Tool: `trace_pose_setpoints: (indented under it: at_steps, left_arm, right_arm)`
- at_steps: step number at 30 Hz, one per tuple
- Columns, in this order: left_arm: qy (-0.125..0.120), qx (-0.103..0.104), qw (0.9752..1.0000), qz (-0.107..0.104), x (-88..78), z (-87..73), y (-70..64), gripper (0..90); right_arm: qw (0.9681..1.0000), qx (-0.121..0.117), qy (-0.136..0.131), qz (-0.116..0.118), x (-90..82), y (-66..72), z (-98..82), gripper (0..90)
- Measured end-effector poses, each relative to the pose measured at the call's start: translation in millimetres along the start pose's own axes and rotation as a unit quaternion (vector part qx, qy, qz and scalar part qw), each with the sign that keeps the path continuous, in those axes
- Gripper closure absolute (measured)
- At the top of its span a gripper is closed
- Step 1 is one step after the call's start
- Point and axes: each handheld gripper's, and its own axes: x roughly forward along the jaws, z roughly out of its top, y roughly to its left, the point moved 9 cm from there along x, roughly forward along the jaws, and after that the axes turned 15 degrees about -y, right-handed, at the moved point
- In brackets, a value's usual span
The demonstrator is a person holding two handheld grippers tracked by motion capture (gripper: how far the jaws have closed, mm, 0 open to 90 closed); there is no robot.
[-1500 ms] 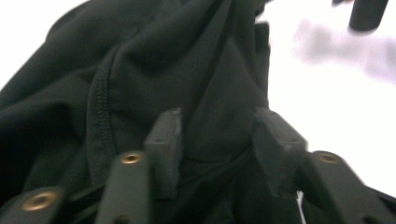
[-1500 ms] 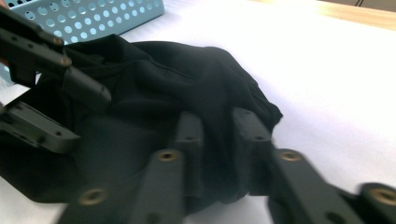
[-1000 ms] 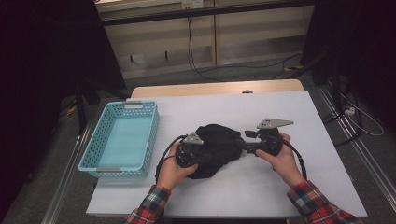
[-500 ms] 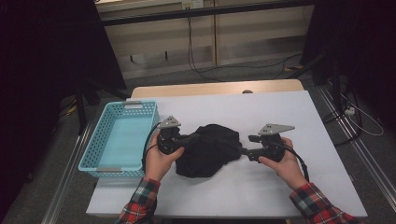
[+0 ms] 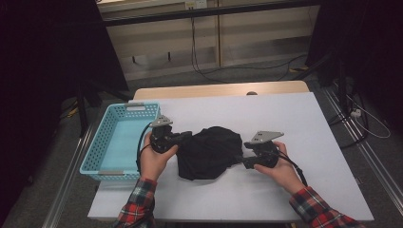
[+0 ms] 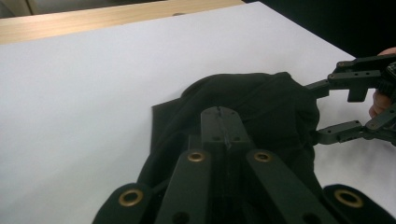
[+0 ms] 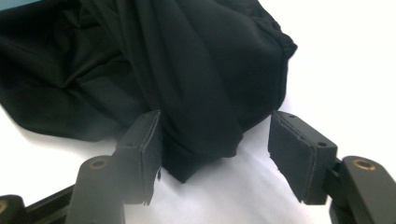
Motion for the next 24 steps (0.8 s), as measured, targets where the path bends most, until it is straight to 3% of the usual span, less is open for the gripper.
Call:
trace_pose_setpoints:
  at_steps: [4, 7, 9, 12, 15, 19, 20, 22, 24]
  left_arm:
    - [-0.001, 0.0, 1.0, 0.005, -3.0, 1.7, 3.2, 90.0]
    - [-0.004, -0.001, 0.9999, 0.011, -5.3, 2.6, 6.8, 90.0]
    - [-0.003, 0.002, 0.9998, 0.018, -7.2, 2.7, 10.0, 90.0]
    - [-0.003, 0.005, 0.9996, 0.027, -10.4, 3.4, 13.7, 90.0]
    - [-0.006, 0.001, 0.9995, 0.032, -13.3, 4.2, 17.1, 90.0]
    - [-0.001, 0.0, 0.9996, 0.029, -11.7, 1.4, 15.6, 90.0]
    - [0.0, 0.002, 0.9996, 0.029, -11.2, 1.2, 15.2, 90.0]
    - [0.002, 0.003, 0.9996, 0.027, -10.4, 0.5, 14.2, 90.0]
    - [0.004, 0.004, 0.9997, 0.025, -9.3, -1.1, 13.5, 90.0]
  right_arm:
    - [0.9998, 0.015, -0.01, -0.004, 4.5, -5.5, 2.3, 47.3]
    - [1.0, 0.003, 0.004, -0.001, 8.5, -5.4, 1.1, 55.9]
    - [1.0, 0.003, 0.004, 0.007, 11.6, -3.5, 0.2, 56.0]
    - [1.0, 0.006, 0.002, 0.006, 13.5, -4.5, 0.8, 51.3]
    - [0.9998, 0.016, -0.008, 0.011, 12.8, -3.2, 3.9, 37.0]
    - [0.9999, -0.001, 0.014, 0.007, 17.7, -0.5, -0.7, 37.0]
    - [0.9998, 0.0, 0.017, 0.003, 18.9, -1.2, -1.4, 43.4]
    - [0.9999, 0.006, 0.009, -0.001, 18.4, -2.9, 0.9, 65.3]
    - [0.9998, 0.017, 0.002, 0.009, 15.4, -2.6, 3.5, 79.9]
